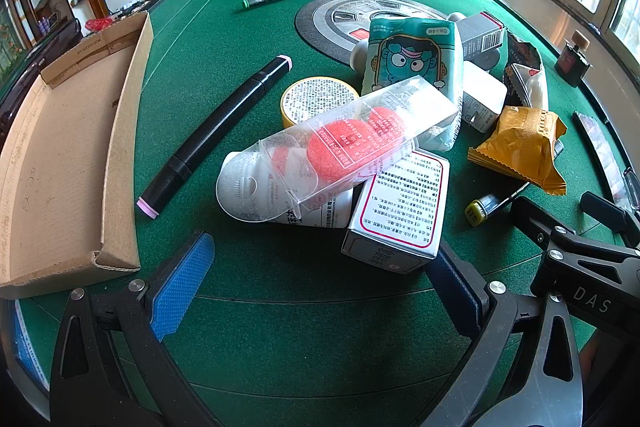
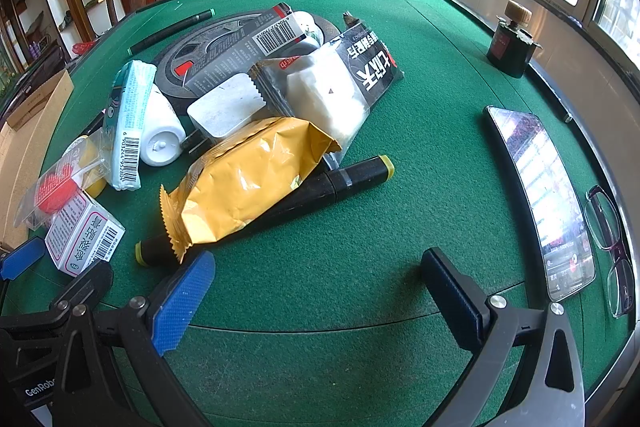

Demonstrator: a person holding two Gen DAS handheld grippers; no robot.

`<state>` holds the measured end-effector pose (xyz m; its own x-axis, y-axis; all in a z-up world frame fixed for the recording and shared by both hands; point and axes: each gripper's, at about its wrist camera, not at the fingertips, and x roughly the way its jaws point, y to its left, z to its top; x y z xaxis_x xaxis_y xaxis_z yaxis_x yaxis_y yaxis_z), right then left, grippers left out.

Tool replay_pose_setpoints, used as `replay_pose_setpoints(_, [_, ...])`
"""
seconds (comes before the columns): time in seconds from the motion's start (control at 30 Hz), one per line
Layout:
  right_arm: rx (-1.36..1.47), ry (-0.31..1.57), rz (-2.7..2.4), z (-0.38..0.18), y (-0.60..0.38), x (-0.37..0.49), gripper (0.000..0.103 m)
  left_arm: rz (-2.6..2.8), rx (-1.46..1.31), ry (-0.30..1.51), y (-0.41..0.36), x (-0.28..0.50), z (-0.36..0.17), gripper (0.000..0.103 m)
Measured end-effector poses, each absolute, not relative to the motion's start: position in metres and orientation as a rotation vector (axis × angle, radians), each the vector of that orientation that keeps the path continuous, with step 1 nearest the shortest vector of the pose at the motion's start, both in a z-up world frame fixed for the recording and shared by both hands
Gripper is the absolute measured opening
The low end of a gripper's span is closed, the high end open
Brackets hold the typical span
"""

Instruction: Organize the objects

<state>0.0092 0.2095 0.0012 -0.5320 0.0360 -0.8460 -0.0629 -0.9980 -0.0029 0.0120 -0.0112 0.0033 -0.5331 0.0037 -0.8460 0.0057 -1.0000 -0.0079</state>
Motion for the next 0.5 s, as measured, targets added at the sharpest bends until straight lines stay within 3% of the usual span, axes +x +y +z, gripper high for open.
replay_pose_setpoints(0.37, [-1.491,0.042,2.702,0.001,0.209,0.009,0.103,-2.924,1.551,0.008,-0.045,0.05,0.028,0.102])
replay_pose_setpoints(0.5, [-1.491,0.043,2.701,0.001,0.209,0.009,0.103,-2.953,1.46,-0.034,-0.067,0.049,0.055,0.092])
